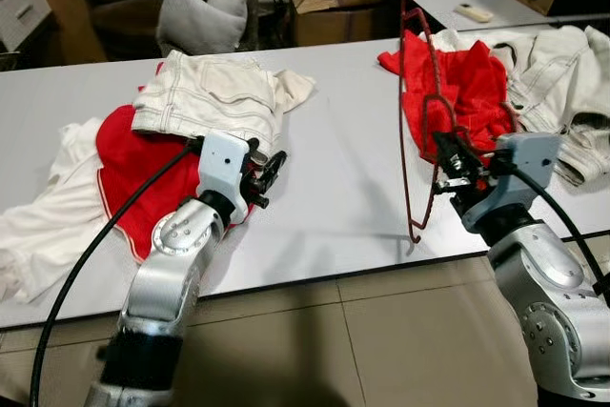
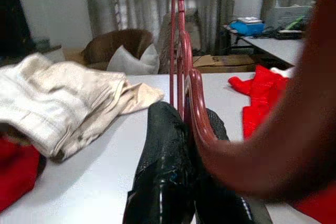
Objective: Hang hanger
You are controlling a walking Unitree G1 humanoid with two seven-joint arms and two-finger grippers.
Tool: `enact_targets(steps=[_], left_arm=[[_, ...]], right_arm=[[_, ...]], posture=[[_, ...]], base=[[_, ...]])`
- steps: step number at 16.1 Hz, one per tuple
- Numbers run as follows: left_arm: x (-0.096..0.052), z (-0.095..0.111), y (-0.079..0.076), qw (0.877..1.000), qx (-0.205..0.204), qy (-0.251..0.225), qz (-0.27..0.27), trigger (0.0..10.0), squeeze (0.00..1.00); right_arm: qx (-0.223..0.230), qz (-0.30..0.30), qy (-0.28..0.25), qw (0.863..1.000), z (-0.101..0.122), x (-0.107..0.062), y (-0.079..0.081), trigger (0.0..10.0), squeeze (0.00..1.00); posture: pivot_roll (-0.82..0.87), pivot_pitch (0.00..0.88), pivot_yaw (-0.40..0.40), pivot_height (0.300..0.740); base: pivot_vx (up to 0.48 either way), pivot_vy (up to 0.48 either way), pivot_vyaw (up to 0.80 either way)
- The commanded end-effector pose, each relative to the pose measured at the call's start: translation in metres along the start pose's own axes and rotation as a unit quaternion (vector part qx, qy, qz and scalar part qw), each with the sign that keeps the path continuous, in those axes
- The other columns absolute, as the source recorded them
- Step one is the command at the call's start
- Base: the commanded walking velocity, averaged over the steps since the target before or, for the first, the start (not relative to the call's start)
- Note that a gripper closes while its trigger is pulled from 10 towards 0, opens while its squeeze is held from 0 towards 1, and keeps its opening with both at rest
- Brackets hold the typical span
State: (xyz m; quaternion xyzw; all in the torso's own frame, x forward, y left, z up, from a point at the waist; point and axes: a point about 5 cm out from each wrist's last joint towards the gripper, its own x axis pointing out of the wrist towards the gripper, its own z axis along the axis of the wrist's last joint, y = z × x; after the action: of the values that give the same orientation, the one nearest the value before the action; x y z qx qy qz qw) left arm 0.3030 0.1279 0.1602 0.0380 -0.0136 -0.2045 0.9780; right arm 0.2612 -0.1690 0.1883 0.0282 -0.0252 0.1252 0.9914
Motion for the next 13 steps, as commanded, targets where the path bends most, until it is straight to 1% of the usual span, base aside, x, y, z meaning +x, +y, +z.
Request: enact_targets(steps=[1,2,4,5,6,7,8,9,10,11,12,13], left_arm=[[-0.003,0.005,-0.003,1.000,0.001,-0.004,0.005,10.0,0.00],[-0.003,0.005,-0.003,1.000,0.001,-0.004,0.005,10.0,0.00],[-0.009,0.009,-0.005,1.000,0.017,-0.007,0.001,10.0,0.00],[-0.008,0.011,-0.005,1.000,0.024,-0.008,-0.003,10.0,0.00],[-0.004,0.033,0.007,0.998,0.034,-0.045,0.004,10.0,0.00],[-0.003,0.064,0.024,0.995,0.022,-0.092,0.015,10.0,0.00],[-0.002,0.077,0.029,0.993,0.013,-0.113,0.009,10.0,0.00],[0.000,0.104,0.029,0.987,-0.003,-0.157,-0.035,10.0,0.00],[-0.001,0.115,0.024,0.981,-0.017,-0.177,-0.074,10.0,0.00],[-0.002,0.125,0.016,0.971,-0.035,-0.198,-0.131,10.0,0.00],[-0.002,0.126,0.011,0.967,-0.043,-0.202,-0.149,10.0,0.00],[0.001,0.126,0.004,0.966,-0.044,-0.198,-0.162,10.0,0.00]], right_arm=[[0.003,0.017,0.052,0.998,-0.016,-0.003,0.003,10.0,0.00],[0.003,0.017,0.052,0.998,-0.016,-0.003,0.003,10.0,0.00],[-0.006,0.096,0.053,0.994,-0.004,0.001,0.017,10.0,0.00],[-0.005,0.113,0.053,0.992,-0.002,0.001,0.020,10.0,0.00],[-0.056,0.170,0.065,0.982,0.008,0.000,0.020,10.0,0.00],[-0.098,0.213,0.079,0.969,0.016,-0.002,0.014,10.0,0.00],[-0.110,0.231,0.083,0.963,0.019,-0.003,0.012,10.0,0.00],[-0.131,0.257,0.089,0.953,0.023,-0.002,0.009,10.0,0.00],[-0.140,0.267,0.091,0.949,0.026,-0.001,0.008,10.0,0.00],[-0.151,0.278,0.093,0.944,0.029,0.001,0.006,10.0,0.00],[-0.158,0.284,0.095,0.941,0.030,0.001,0.006,10.0,0.00],[-0.167,0.300,0.100,0.934,0.032,0.001,0.007,10.0,0.00]], posture=[[-0.13,0.000,0.007,0.740],[-0.13,0.000,0.007,0.740],[-0.13,0.000,0.006,0.740],[-0.13,0.000,0.006,0.740],[-0.12,0.000,0.010,0.740],[-0.12,0.000,0.011,0.740],[-0.12,0.000,0.018,0.740],[-0.12,0.000,0.020,0.740],[-0.12,0.000,0.020,0.740],[-0.12,0.000,0.024,0.740],[-0.12,0.000,0.024,0.740],[-0.11,0.000,0.018,0.740]], base=[[0.000,0.000,0.00],[0.000,0.000,0.00],[0.000,0.000,0.00],[0.000,0.000,0.00],[0.000,0.000,0.00],[0.000,0.000,0.00],[0.000,0.000,0.00],[0.000,0.000,0.00],[0.000,0.000,0.00],[0.000,0.000,0.00],[0.000,0.000,0.00],[0.000,0.000,0.00]])
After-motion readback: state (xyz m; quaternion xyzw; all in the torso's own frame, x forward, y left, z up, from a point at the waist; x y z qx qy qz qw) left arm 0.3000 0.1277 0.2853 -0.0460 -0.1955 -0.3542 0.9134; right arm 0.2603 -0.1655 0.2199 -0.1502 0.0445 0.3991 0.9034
